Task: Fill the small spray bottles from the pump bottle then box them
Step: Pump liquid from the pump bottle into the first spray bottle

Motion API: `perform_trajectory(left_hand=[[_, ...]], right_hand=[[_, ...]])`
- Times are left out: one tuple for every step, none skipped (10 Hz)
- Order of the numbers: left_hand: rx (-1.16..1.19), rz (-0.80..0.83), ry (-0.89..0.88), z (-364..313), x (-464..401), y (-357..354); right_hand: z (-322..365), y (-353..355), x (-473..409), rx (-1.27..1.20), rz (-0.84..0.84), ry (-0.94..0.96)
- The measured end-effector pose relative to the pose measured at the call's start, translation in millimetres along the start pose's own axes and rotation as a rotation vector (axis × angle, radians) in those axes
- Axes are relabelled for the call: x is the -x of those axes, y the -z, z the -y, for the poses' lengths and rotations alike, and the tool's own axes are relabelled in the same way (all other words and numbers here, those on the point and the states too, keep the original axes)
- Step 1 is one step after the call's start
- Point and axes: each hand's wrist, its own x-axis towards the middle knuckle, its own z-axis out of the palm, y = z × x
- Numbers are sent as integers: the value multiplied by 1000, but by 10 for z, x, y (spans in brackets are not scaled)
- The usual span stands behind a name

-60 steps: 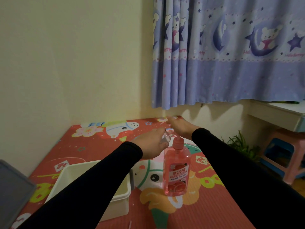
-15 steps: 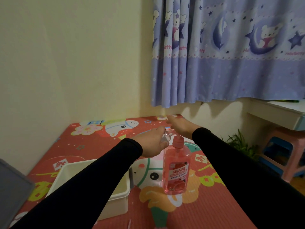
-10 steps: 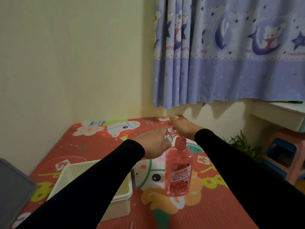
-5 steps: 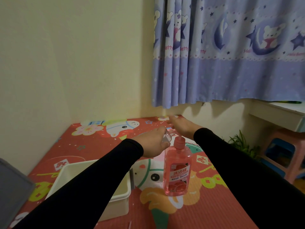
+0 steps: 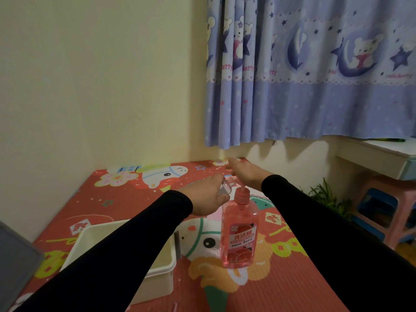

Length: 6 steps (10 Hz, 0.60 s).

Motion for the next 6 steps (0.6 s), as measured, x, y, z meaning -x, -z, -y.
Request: perform_trajectory(left_hand=[[-28,18,-4,0,14,-39],[-35,44,2,-2,27,-89],[-35,47,9,-2,21,-89],[-37,31,0,-27,26,-40],[-22,5,-7,-42,17,25],[-43,22,-5,-37,25,-1]], right_hand=[[17,-26,122,41,-7,-10],[-23,-65,167,133,29,16],[5,-61,193,137,30,4],[69,-17,197,119,14,-14],[138,32,212,-17,34,-27],[69,-15,187,51,16,7]])
